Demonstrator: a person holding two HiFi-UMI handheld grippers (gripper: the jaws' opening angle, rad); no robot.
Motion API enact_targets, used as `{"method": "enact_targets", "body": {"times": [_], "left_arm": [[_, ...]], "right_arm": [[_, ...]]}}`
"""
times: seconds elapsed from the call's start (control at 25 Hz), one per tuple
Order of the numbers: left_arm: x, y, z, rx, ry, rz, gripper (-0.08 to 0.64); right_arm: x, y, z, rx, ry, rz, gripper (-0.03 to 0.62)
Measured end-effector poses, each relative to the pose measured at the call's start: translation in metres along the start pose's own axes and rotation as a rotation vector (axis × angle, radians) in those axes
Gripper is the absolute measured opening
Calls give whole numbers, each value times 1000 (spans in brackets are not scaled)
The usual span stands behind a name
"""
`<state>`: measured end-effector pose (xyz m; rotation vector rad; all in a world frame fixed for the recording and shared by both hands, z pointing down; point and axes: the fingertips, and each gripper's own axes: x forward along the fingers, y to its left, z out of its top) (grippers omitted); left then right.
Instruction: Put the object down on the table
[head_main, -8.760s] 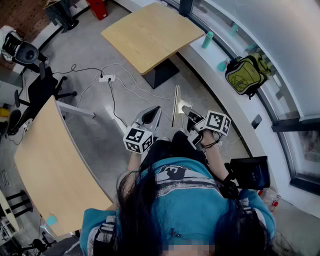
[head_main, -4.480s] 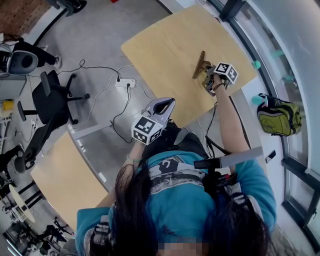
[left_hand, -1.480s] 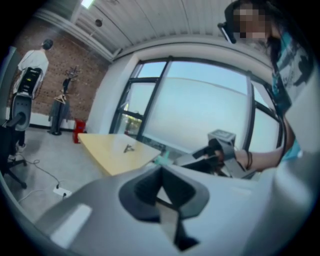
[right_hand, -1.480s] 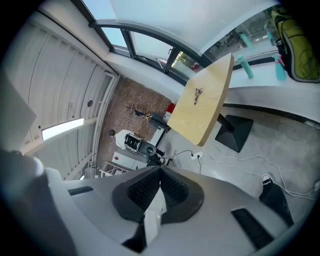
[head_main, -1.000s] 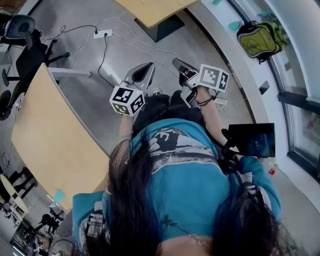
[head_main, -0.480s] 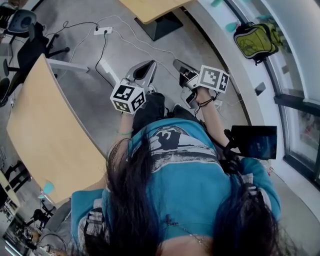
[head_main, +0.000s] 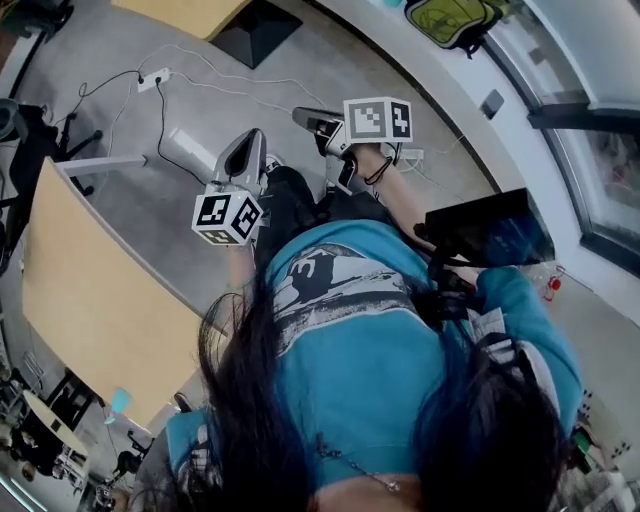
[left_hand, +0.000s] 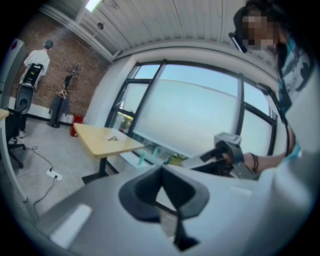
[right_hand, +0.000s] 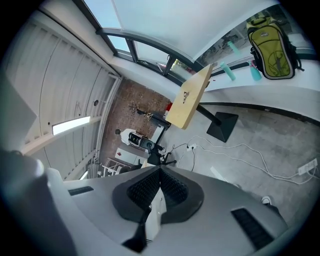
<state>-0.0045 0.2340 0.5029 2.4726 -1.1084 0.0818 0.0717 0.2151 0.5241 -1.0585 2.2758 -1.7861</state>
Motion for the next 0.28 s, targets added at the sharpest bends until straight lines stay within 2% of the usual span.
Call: {"method": "enact_targets", "body": {"times": [0.28], "left_arm": [[-1, -43, -17, 10, -14, 6, 3]], "right_arm": [[-37, -13, -15, -12, 24, 6, 12]]}}
